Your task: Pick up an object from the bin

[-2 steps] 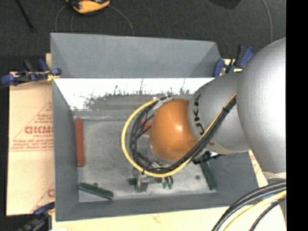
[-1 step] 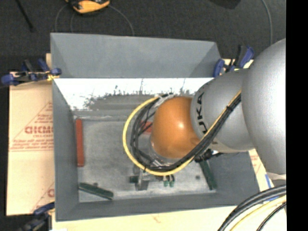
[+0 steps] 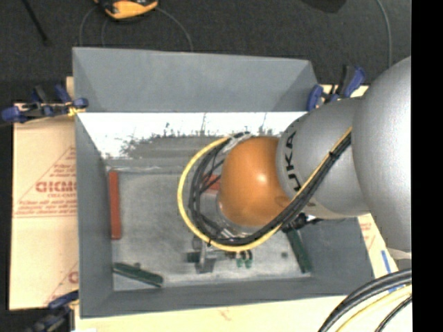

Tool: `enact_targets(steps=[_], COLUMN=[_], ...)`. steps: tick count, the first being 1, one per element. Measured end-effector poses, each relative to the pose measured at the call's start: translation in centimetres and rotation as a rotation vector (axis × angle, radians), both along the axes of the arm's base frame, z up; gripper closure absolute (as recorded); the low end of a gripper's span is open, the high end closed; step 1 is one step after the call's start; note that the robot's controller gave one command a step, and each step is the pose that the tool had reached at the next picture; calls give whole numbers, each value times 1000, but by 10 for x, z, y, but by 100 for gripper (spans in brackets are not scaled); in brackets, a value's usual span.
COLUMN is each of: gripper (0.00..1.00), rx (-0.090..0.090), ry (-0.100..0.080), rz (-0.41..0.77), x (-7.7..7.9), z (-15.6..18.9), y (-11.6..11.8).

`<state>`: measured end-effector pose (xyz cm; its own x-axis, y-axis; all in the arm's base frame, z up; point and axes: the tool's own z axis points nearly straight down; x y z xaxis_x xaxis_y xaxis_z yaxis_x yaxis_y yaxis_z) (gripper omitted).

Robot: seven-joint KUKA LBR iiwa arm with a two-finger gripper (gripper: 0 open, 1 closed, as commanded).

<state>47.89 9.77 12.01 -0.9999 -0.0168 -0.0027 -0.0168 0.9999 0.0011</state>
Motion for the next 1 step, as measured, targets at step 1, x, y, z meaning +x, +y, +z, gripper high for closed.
enact_targets(steps=[1], gripper=[100], rx=[0], ry=[0], rz=[-1], x=[0], z=[8], y=[0])
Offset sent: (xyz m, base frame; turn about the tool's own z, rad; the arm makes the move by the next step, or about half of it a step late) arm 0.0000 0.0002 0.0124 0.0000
